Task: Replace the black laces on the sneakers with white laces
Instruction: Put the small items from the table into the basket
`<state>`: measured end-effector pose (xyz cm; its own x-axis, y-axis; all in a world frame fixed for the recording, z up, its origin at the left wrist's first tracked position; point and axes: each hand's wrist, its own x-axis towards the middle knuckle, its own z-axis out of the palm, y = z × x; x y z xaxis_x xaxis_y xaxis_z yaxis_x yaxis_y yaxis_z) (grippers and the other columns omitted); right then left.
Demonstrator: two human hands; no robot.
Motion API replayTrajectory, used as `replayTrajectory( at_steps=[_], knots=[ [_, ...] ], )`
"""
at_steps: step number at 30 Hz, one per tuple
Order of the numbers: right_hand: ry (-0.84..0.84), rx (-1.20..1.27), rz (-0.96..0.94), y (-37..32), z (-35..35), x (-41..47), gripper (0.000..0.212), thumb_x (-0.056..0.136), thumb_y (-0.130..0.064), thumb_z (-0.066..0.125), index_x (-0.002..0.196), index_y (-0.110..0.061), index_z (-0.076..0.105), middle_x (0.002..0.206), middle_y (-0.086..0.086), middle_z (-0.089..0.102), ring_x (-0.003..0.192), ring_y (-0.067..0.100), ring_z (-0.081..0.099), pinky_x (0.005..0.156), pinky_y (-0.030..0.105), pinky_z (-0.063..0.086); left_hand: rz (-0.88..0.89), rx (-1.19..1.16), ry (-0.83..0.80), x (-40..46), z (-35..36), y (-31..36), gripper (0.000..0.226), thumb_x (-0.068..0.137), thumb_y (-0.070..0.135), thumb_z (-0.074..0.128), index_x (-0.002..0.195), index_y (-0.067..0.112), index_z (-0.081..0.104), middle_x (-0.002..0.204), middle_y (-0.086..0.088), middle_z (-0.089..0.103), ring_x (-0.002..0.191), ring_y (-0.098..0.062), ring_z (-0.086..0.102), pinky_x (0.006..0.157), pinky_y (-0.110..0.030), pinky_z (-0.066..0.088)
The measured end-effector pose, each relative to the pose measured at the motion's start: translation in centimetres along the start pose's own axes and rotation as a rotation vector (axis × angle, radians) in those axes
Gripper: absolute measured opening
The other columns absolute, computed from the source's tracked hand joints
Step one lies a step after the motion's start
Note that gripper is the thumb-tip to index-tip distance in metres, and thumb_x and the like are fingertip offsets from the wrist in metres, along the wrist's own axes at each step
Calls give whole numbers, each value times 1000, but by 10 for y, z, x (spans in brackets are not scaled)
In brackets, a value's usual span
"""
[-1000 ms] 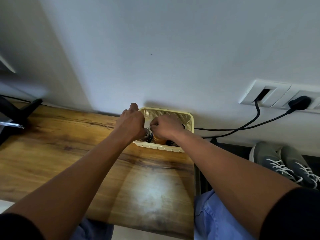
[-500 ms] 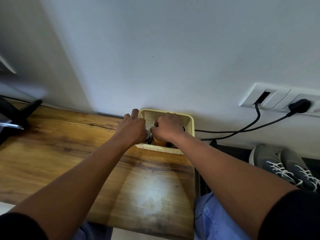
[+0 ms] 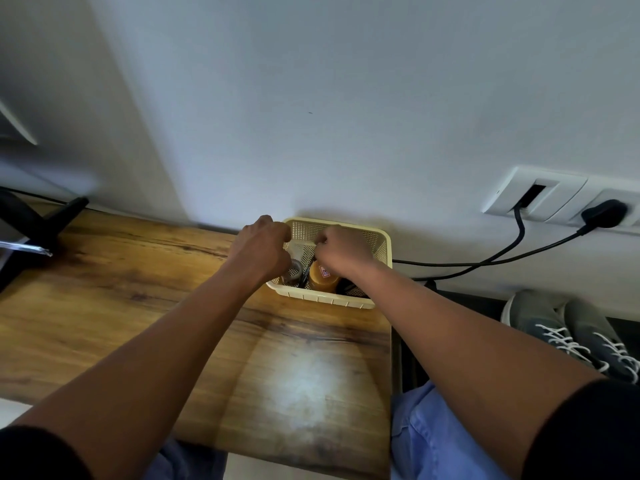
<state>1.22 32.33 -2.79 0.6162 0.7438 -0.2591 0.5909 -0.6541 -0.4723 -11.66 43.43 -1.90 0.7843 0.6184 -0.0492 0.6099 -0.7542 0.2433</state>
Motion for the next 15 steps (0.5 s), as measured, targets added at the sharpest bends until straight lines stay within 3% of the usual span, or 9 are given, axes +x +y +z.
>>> replayTrajectory(
  at_steps=[2, 5, 10, 15],
  knots=[
    [-4, 53, 34, 2, -3, 1, 27, 86, -17, 55, 105, -20, 74, 107, 2, 73, 104, 28, 66, 91, 41, 57, 9, -15, 11, 0, -3, 1, 39, 81, 20, 76, 120, 26, 75, 124, -10, 64, 109, -33, 66, 89, -37, 52],
    [-43, 62, 25, -2, 0, 1, 27, 86, -15, 54, 101, -17, 77, 105, 3, 74, 98, 26, 67, 91, 44, 58, -1, -33, 19, 0, -5, -1, 27, 79, 23, 79, 106, 29, 78, 116, -5, 65, 102, -29, 67, 82, -32, 49],
    [-50, 37, 8, -5, 1, -1, 34, 86, -15, 52, 103, -24, 80, 112, 1, 75, 107, 28, 66, 94, 44, 57, -5, -29, 24, 1, 4, -2, 23, 77, 40, 88, 94, 28, 79, 105, -2, 62, 93, -28, 66, 74, -30, 43],
    [-70, -100, -39, -10, 4, -4, 34, 89, -23, 53, 111, -28, 79, 119, 1, 73, 117, 32, 61, 98, 44, 54, 13, -2, 39, 2, 7, -3, 21, 76, 39, 87, 85, 23, 77, 96, -4, 61, 83, -29, 64, 69, -31, 44]
  ],
)
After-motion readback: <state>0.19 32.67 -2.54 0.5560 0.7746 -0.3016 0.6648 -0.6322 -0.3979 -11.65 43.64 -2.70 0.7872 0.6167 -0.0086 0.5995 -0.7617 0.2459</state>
